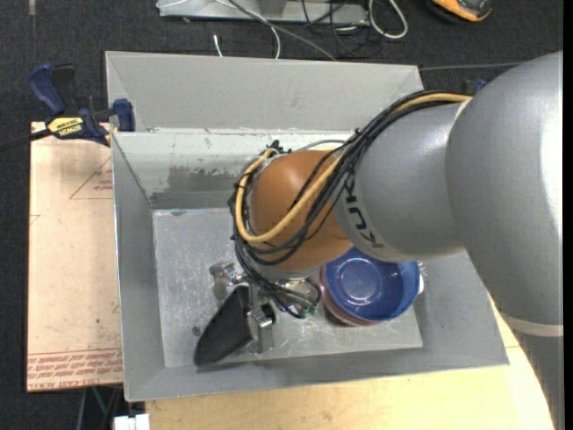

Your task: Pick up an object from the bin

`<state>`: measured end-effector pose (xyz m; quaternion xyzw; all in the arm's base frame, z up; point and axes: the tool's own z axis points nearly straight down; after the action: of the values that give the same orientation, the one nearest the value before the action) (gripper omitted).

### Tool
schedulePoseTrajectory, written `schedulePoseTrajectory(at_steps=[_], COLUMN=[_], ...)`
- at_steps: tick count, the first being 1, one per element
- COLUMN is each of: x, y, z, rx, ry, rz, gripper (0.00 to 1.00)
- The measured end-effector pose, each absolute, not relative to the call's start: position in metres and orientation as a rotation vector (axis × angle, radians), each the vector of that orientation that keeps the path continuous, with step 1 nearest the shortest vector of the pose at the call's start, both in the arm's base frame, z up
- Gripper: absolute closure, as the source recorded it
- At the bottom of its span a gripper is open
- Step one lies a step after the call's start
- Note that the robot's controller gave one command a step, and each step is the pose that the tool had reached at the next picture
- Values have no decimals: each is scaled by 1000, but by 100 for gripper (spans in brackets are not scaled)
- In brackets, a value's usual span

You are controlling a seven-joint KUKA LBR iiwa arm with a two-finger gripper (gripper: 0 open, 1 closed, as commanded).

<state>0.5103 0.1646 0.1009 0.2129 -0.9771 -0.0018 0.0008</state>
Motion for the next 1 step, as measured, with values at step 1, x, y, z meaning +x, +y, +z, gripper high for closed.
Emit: schedulePoseTrajectory(at_steps=[1], x=[514], y=[156], z=[69], rx=[914], ry=[-3010], rz=[-3], gripper=[0])
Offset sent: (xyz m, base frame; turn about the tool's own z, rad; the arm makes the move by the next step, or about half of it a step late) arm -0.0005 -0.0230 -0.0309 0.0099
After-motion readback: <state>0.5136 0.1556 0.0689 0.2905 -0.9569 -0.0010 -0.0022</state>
